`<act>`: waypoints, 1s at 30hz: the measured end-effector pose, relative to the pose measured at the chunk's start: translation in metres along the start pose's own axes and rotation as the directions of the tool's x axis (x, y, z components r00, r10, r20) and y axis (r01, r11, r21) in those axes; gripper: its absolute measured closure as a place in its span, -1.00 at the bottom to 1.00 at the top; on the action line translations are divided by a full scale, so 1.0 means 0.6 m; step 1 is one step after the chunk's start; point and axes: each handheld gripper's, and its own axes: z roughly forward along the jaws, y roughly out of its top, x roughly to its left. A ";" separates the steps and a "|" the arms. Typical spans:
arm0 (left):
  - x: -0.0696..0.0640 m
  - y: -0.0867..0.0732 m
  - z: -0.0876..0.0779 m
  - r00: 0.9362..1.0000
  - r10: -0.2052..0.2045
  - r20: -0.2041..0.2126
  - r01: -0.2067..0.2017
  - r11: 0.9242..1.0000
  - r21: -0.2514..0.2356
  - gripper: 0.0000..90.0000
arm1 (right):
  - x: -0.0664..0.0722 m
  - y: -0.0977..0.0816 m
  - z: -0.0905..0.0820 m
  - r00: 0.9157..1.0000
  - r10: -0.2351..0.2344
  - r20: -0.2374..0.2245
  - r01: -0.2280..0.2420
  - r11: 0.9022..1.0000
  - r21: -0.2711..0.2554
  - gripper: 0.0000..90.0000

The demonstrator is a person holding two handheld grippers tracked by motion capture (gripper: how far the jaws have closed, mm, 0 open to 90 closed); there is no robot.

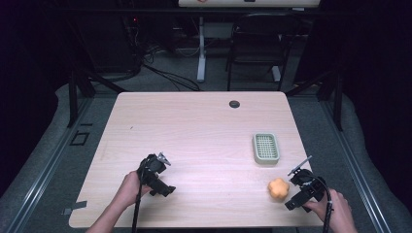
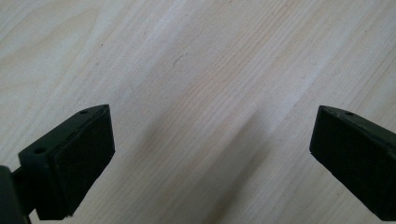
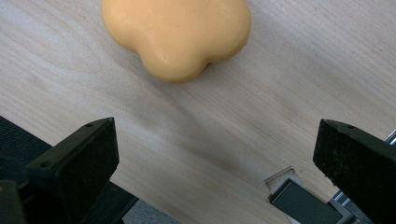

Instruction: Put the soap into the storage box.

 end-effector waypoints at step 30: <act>-0.005 0.000 0.000 1.000 0.014 0.007 -0.014 1.000 -0.005 -1.00 | 0.014 0.018 -0.003 0.998 -0.051 0.028 0.050 0.999 0.004 -1.00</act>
